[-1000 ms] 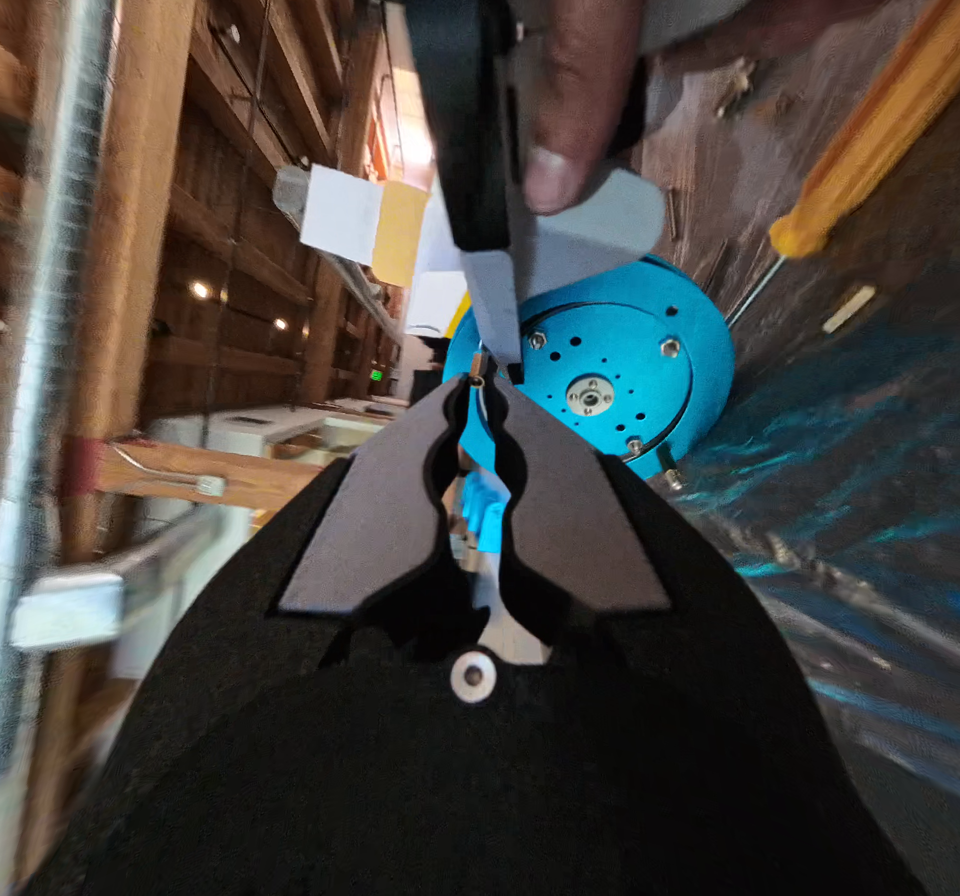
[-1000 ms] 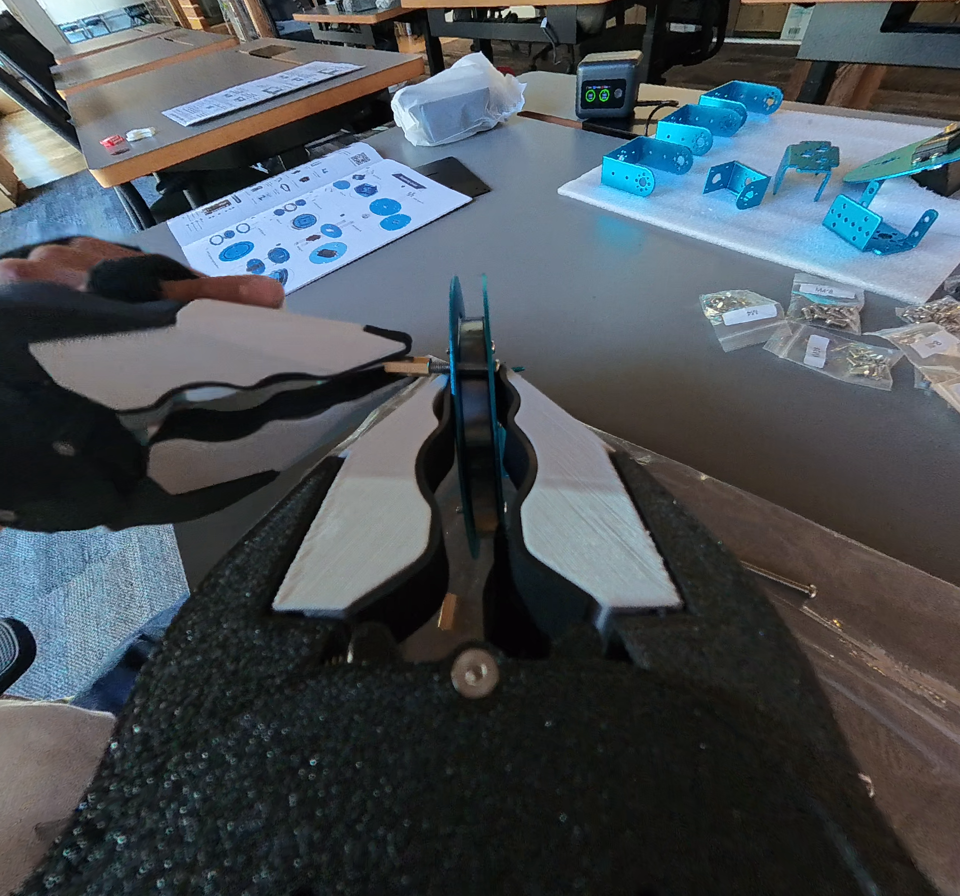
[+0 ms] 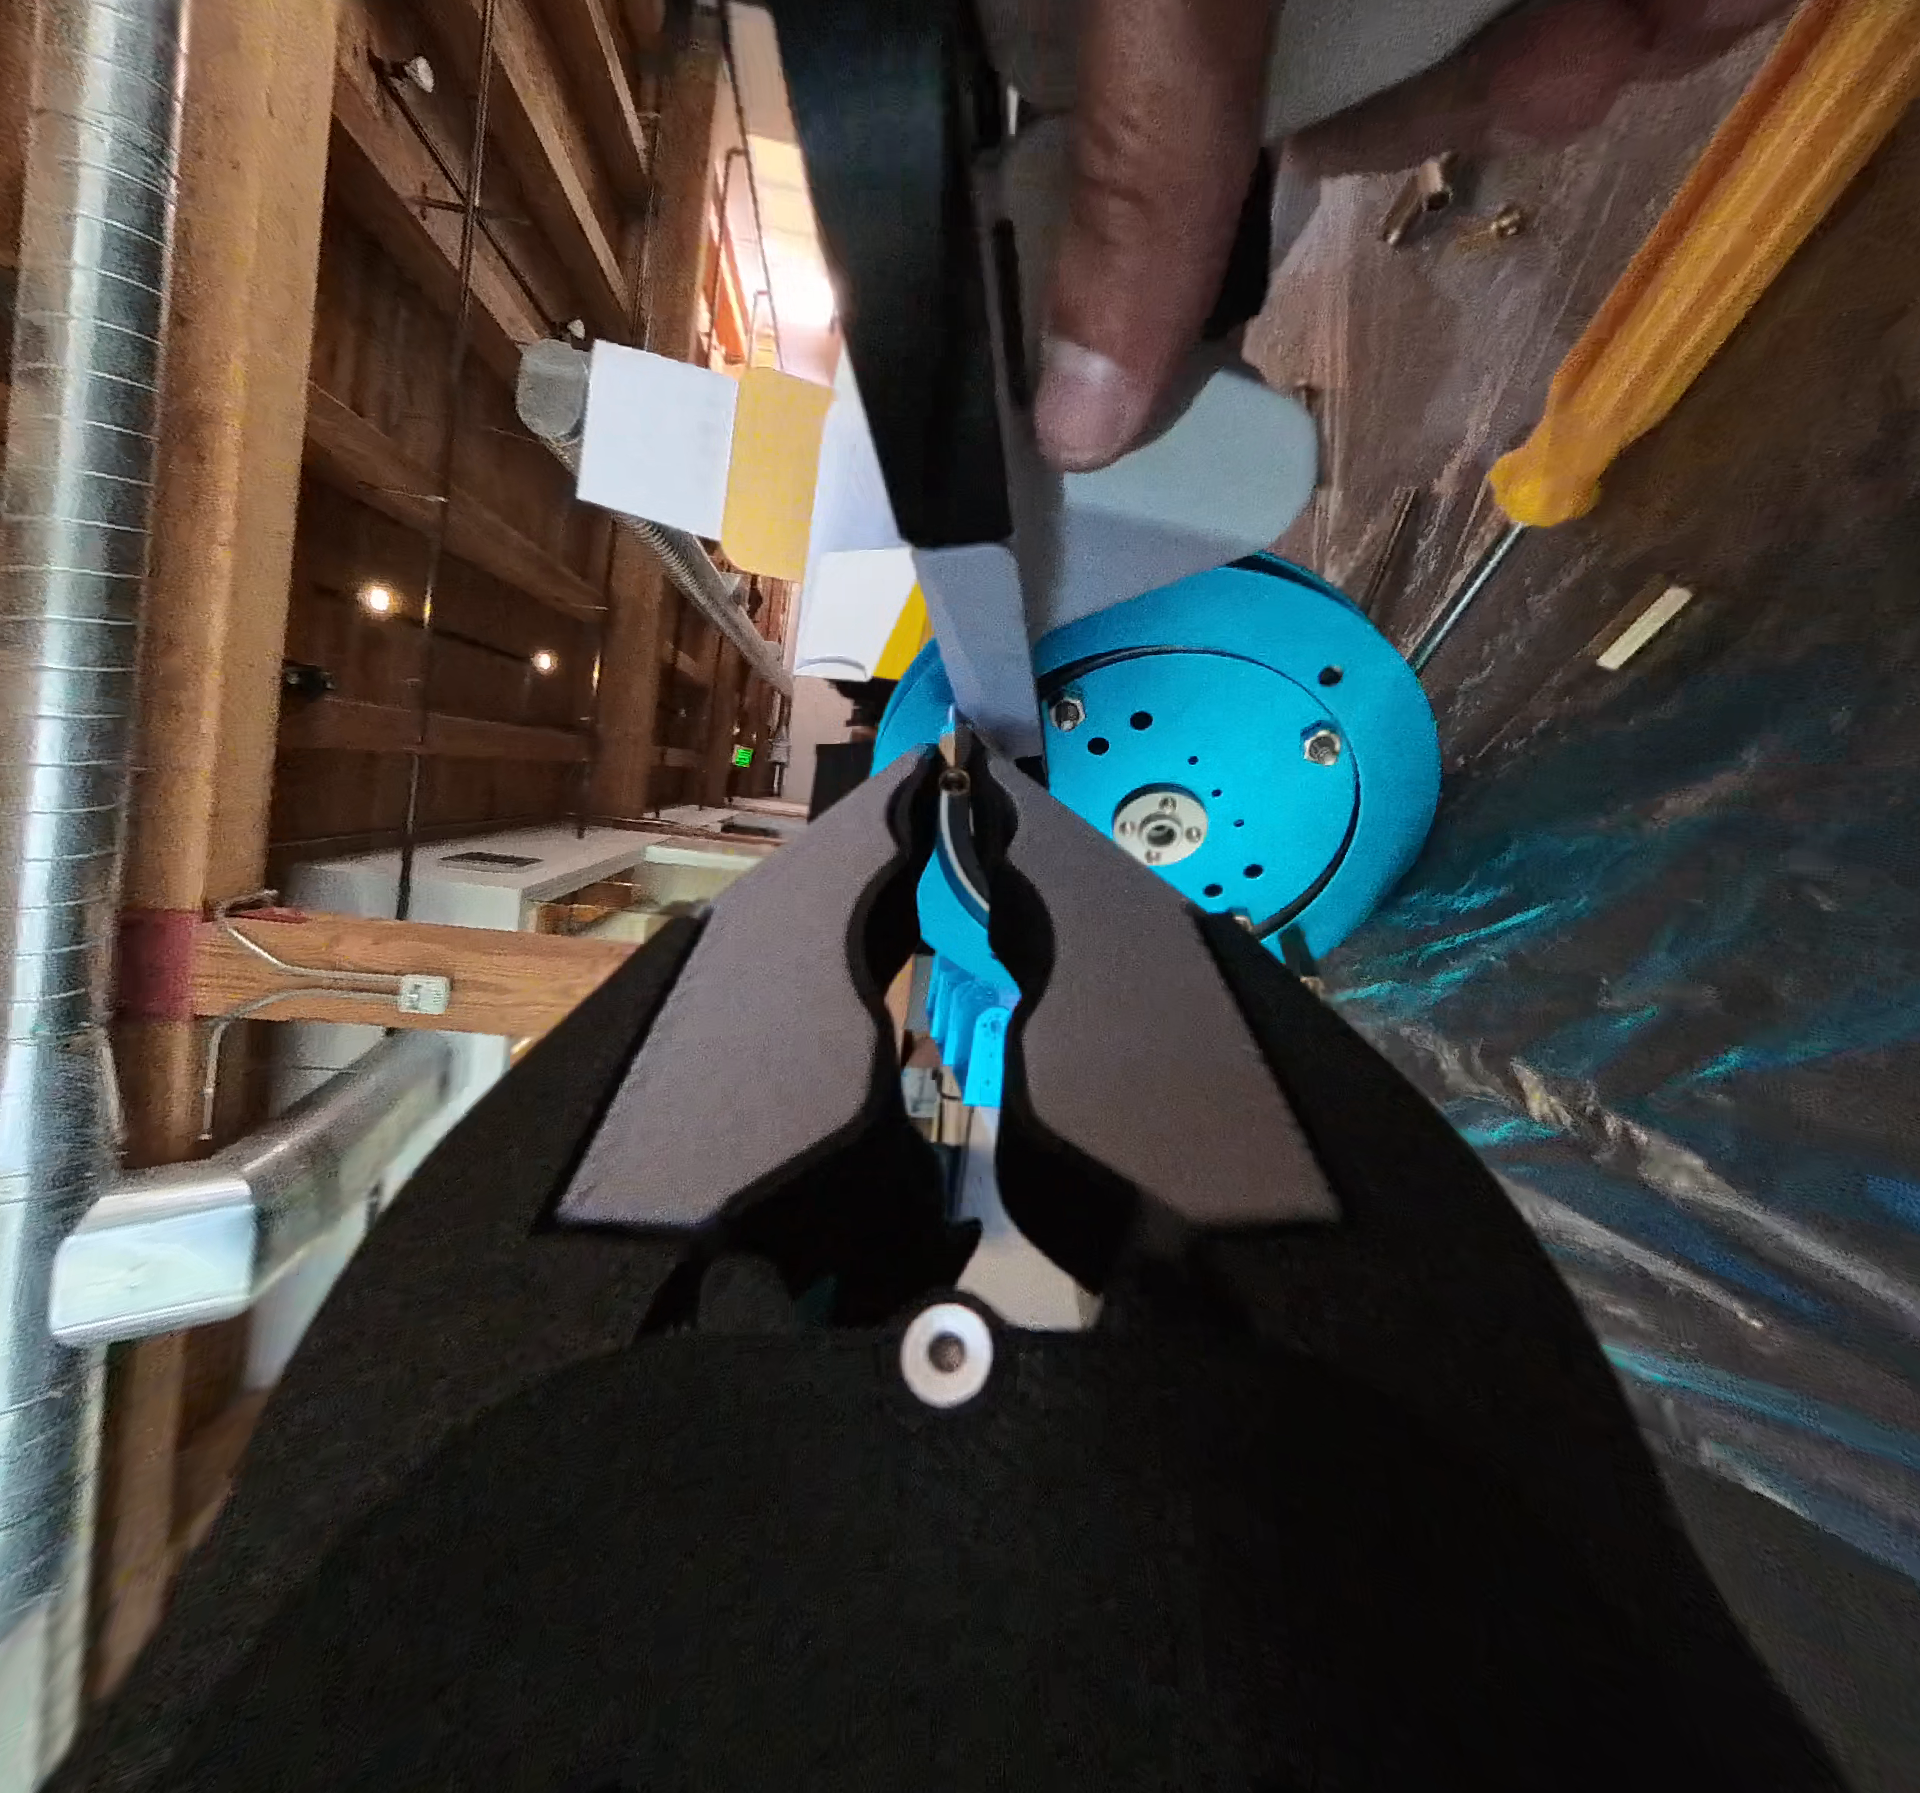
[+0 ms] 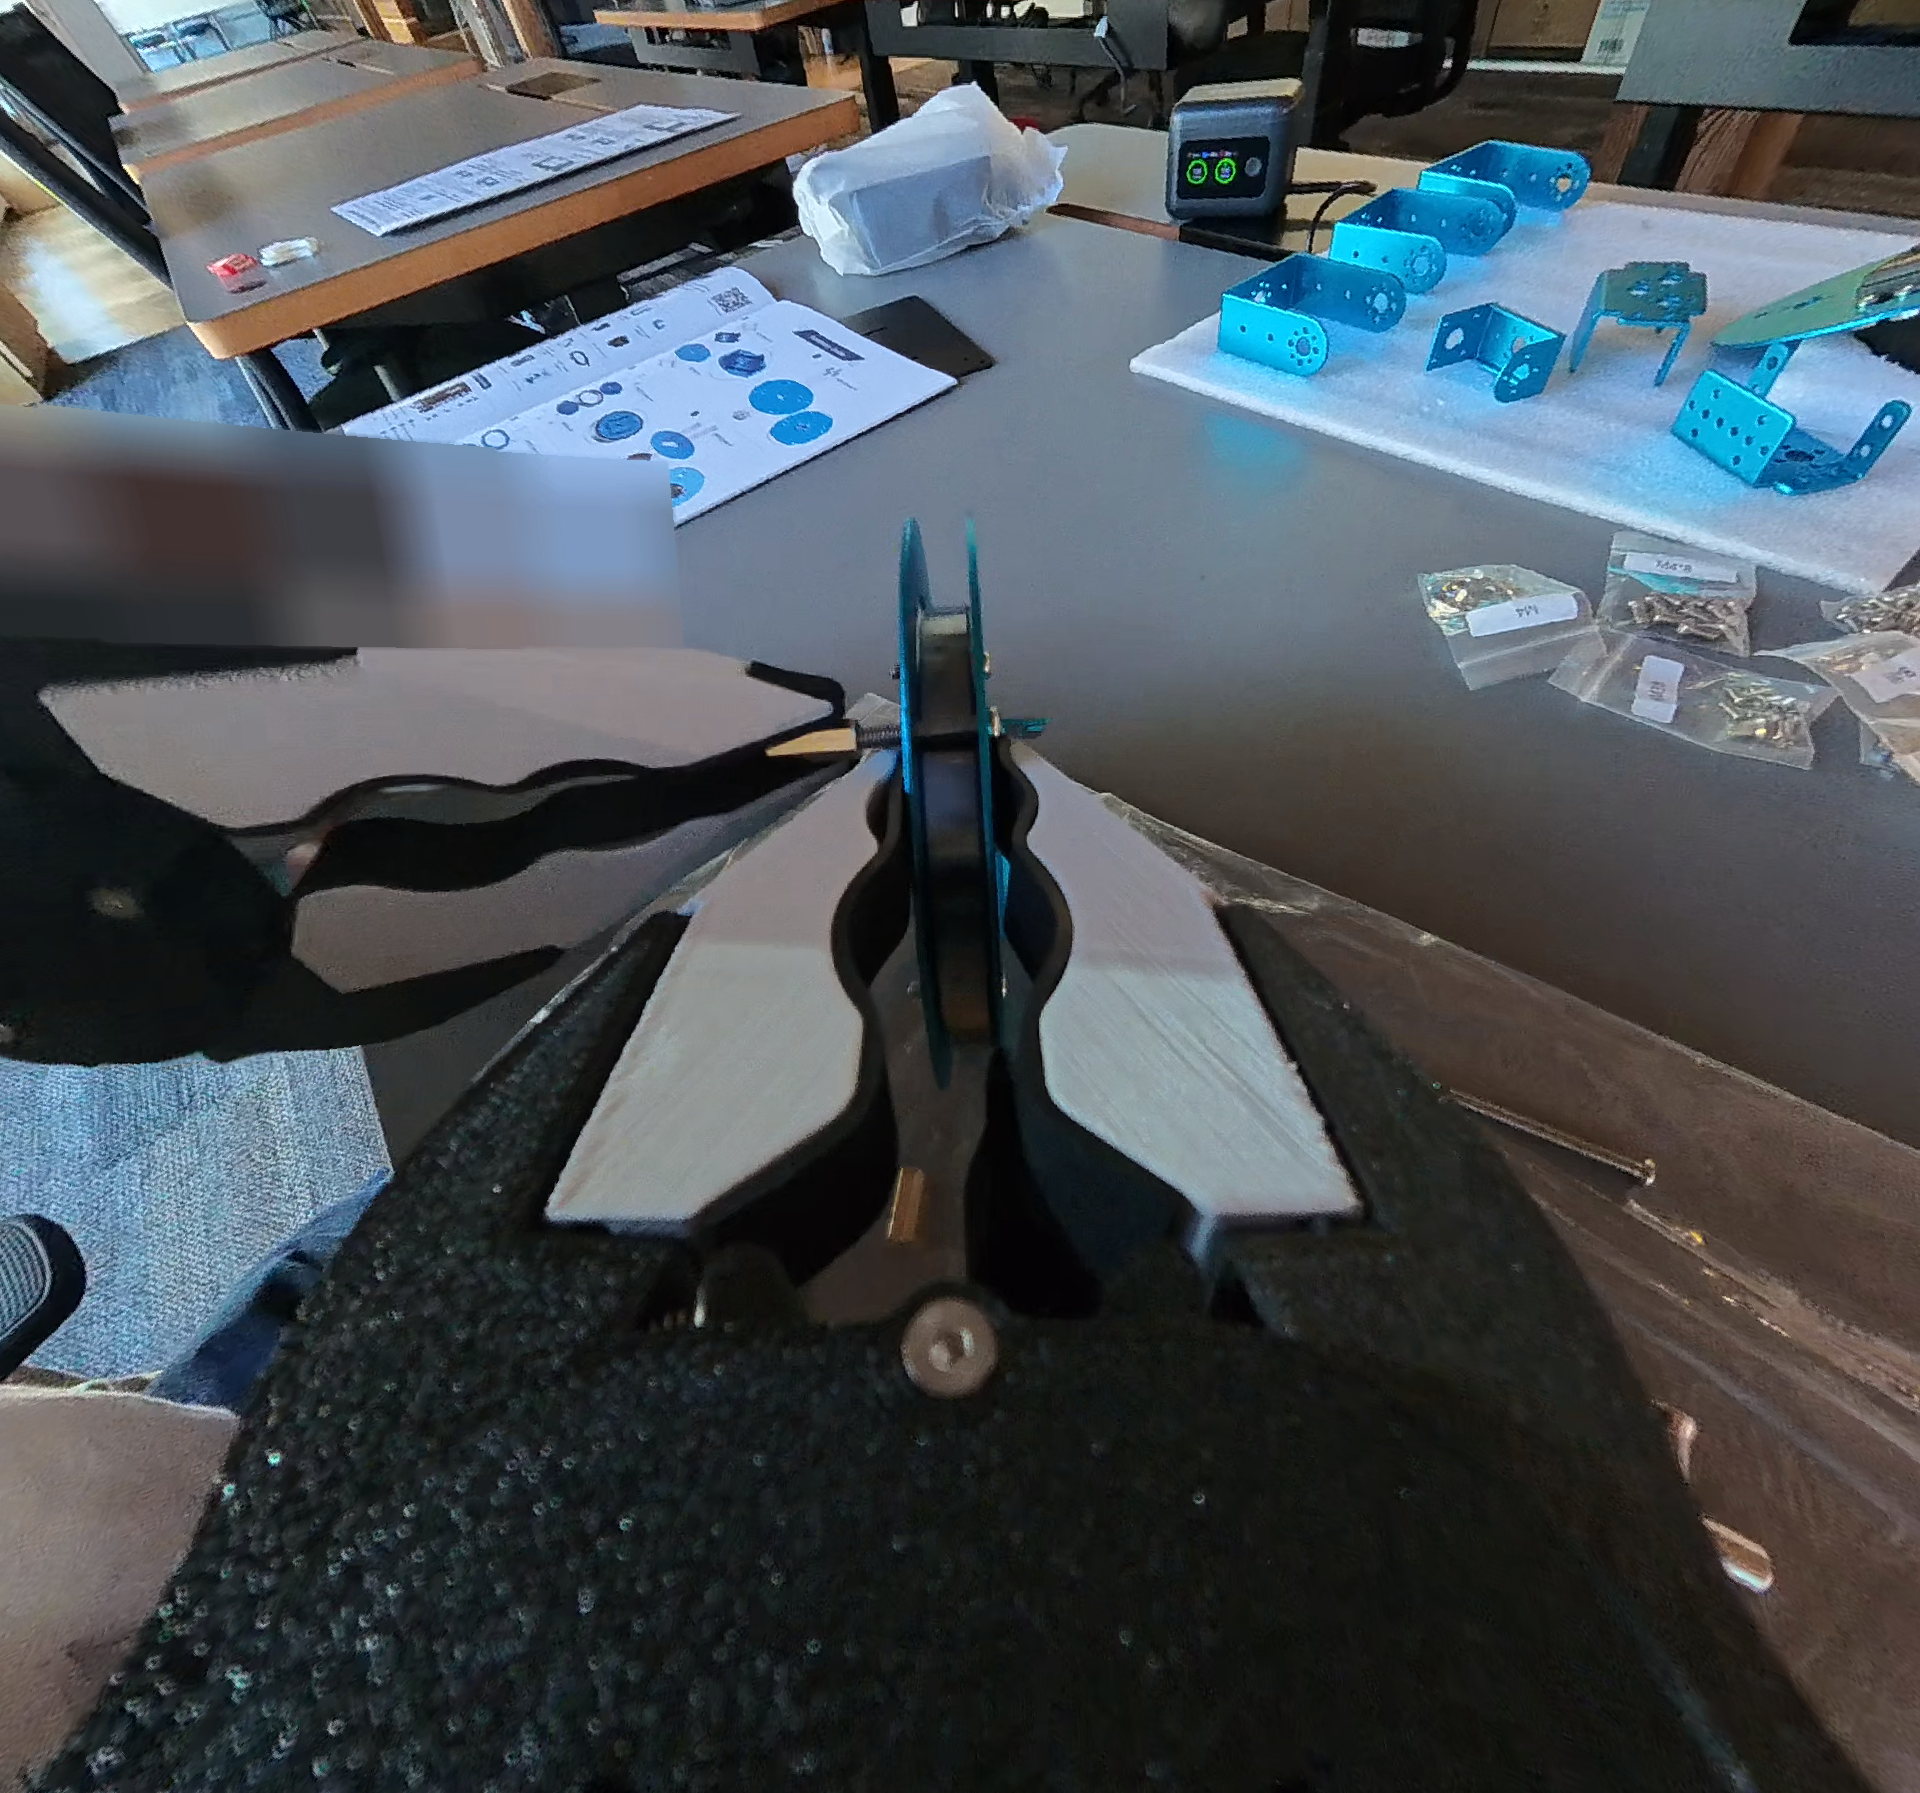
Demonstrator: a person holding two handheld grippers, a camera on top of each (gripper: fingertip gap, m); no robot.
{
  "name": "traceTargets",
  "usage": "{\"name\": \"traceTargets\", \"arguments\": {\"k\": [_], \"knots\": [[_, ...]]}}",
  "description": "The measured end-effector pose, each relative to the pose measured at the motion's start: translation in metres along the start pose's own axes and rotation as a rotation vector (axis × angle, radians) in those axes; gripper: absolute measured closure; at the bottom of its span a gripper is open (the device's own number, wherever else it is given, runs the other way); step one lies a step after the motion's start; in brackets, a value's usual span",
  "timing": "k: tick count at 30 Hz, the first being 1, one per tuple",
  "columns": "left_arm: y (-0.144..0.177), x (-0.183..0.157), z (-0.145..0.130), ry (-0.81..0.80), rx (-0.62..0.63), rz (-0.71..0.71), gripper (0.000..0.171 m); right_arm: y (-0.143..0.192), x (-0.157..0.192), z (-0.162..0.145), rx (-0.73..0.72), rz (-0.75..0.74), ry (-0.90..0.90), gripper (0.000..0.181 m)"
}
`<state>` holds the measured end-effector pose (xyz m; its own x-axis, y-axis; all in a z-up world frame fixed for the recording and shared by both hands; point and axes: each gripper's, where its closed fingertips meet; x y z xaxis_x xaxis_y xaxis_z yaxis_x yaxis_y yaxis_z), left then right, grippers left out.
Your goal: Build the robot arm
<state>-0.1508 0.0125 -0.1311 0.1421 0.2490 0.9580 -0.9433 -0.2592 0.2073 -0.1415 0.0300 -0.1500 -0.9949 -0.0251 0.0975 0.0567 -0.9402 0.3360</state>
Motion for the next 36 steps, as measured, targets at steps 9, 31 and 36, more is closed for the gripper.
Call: {"name": "traceTargets", "arguments": {"k": [9, 31, 36], "knots": [[0.025, 0.035, 0.013, 1.144, -0.392, -0.231, 0.168, 0.025, 0.020, 0.035, -0.107, 0.073, 0.077, 0.168], [0.020, 0.005, -0.010, 1.604, -0.516, -0.433, 0.167, -0.003, 0.021, 0.014, -0.125, -0.008, 0.184, 0.164], [0.027, 0.006, -0.015, 1.737, -0.529, -0.475, 0.165, -0.007, 0.026, 0.014, -0.094, -0.012, 0.203, 0.165]]}}
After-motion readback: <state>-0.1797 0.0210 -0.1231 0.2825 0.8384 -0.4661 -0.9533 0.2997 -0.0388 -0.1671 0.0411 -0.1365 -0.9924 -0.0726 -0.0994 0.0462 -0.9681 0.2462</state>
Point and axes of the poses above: each gripper's, where its closed fingertips meet, y back along the fingers, z out of its top, x = y × z across the jaws, and after that the axes turned 9 degrees about -z, right-handed
